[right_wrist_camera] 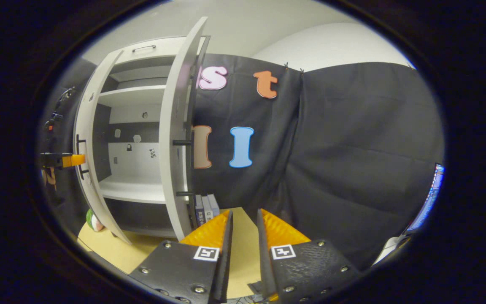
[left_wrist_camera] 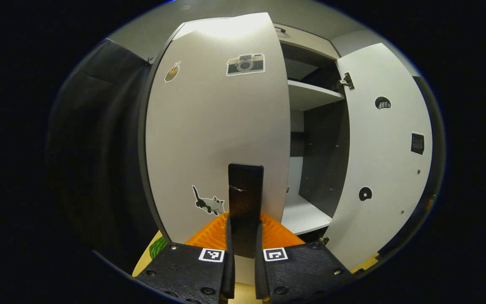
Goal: Open the right door of the double-door shoe cabinet with the right hand, and open the left door with the left hand.
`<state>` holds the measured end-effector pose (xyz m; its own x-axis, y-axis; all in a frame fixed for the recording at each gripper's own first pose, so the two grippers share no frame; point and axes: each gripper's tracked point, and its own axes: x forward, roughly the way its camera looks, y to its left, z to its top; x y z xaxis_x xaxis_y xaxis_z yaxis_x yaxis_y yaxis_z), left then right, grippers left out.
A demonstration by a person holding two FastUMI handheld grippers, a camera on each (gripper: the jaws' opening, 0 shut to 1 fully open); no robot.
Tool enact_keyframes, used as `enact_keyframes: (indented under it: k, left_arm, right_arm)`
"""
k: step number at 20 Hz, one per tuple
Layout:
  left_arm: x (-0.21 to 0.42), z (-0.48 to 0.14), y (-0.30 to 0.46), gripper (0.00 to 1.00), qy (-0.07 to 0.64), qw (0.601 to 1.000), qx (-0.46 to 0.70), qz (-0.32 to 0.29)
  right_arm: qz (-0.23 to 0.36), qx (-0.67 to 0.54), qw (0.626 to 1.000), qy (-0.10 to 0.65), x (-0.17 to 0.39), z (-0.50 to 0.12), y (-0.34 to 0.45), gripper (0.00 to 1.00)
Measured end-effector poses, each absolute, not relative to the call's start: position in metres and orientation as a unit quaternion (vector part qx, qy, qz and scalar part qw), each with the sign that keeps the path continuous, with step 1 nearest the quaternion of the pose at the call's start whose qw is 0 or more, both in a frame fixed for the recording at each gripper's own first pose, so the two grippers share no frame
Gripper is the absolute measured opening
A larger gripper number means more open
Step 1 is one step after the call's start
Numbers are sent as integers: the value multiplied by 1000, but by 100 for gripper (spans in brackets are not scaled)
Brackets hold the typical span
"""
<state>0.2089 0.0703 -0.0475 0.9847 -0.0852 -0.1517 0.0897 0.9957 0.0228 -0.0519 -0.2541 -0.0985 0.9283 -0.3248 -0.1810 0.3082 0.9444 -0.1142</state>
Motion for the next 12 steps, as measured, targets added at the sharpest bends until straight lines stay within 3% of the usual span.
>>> enact_keyframes:
  k: [1,12]
  left_arm:
    - [209,-48,71,19,76,996,14,-44]
    - [199,-47,81,19,71,997,9,-37]
  right_arm:
    - [-160,-42,981,99,-51,-99,-253,34]
    - [-115,-35,989,87,-35,-95,-217,30]
